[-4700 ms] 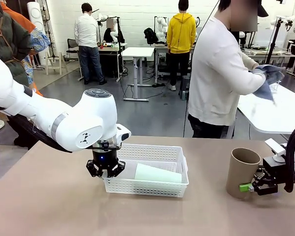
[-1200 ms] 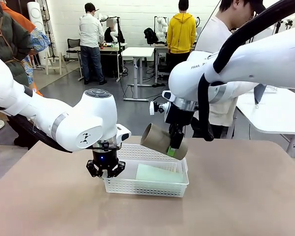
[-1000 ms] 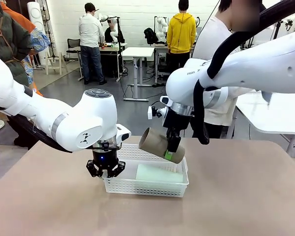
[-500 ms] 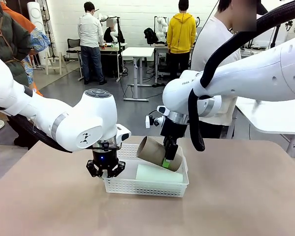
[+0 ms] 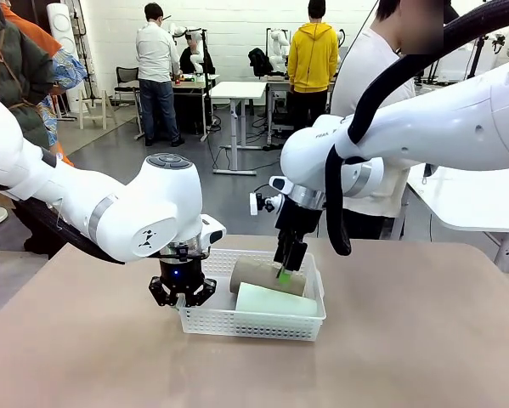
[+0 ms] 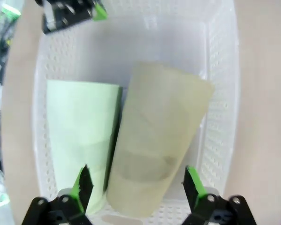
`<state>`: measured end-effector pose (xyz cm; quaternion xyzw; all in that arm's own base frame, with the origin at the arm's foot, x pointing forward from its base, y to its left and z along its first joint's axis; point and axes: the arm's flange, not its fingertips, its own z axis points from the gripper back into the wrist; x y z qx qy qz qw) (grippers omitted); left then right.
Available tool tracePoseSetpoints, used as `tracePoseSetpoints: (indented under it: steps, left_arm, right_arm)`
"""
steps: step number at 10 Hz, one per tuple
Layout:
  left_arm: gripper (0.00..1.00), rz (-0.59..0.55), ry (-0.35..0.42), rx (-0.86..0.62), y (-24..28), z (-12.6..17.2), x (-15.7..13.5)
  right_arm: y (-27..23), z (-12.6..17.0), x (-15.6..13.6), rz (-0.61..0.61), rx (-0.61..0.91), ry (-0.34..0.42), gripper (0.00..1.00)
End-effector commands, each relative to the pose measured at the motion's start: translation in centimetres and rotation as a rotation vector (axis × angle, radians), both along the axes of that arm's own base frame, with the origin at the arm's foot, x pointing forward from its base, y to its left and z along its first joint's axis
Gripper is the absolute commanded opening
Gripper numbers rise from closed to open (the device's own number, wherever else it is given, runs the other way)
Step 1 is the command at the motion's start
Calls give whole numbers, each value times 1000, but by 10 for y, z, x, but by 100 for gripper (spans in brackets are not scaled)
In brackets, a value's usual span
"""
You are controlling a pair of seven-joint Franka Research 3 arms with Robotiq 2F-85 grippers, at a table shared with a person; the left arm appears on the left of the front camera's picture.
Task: Clean and organize the cups into the basket.
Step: Pick up the Reusable plastic cup from the right side of the table and stack it inside the Organizing basket in the center of the table.
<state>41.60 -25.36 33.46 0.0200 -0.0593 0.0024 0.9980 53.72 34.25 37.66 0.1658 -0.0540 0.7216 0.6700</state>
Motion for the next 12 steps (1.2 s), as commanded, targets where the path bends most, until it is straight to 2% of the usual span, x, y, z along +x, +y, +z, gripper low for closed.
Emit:
tracePoseSetpoints:
  steps: [1,2,4,6,7,8,9,12]
  left_arm:
    - [0,0,-4,-1,-2,2,0]
    - [0,0,-4,-1,-2,2,0]
    - [0,0,-4,-1,-2,2,0]
    - [0,0,-4,-1,-2,2,0]
    - [0,0,-4,-1,-2,2,0]
    - [0,0,-4,-1,-2,2,0]
    - [0,0,-4,-1,-2,2,0]
    - [0,0,-4,-1,-2,2,0]
  right_arm:
    - [-24,28,-18,14,91,-22,100]
    - [-43,53,-30,14,154,-60,100]
    - [-119,98,-60,10,354,-107,100]
    - [-218,113,-90,-55,529,-154,100]
    - [-250,112,-99,-80,574,-171,100]
    - [-305,102,-109,-144,653,-185,100]
    - [-341,91,-113,-198,727,-166,100]
    - [-442,41,-137,-377,870,-147,100]
